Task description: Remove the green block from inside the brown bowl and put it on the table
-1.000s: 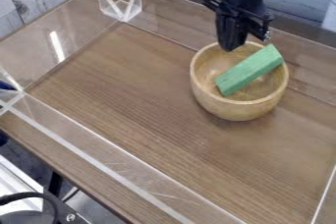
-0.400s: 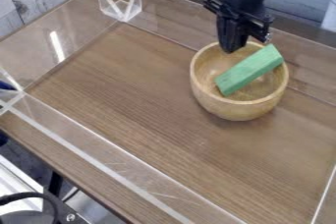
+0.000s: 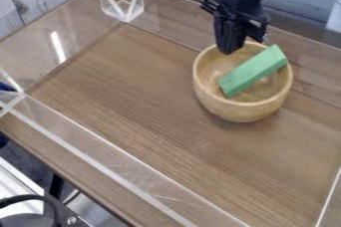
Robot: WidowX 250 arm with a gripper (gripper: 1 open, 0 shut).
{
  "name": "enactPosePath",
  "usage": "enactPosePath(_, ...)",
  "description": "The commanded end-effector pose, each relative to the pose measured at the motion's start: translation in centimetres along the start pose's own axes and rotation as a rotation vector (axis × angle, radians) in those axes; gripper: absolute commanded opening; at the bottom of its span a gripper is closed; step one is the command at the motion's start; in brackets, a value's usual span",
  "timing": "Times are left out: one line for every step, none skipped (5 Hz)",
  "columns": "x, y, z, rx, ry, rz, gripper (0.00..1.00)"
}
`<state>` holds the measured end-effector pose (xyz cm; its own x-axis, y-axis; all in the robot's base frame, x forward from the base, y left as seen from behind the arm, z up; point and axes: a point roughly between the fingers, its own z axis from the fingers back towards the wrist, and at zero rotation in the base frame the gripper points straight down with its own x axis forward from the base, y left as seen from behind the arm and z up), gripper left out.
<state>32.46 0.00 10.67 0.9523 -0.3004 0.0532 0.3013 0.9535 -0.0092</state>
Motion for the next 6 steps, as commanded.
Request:
enactPosePath(0.3,0.5,2.2,0.019,-0.073,0.009,0.00)
enactPosePath(0.6,0.2,1.3,0.014,-0.054,-0.003,0.00)
enactPosePath(0.9,-0.2,0.3,0.008,-0.036,-0.014,0.00)
enactPosePath(1.2,-0.5,-0.7,0.002,-0.020,-0.024,0.00)
enactPosePath(1.5,-0.7,-1.6,-0.002,-0.006,-0.032,0.00)
enactPosePath(1.8,-1.0,-2.4,-0.006,0.005,-0.042,0.00)
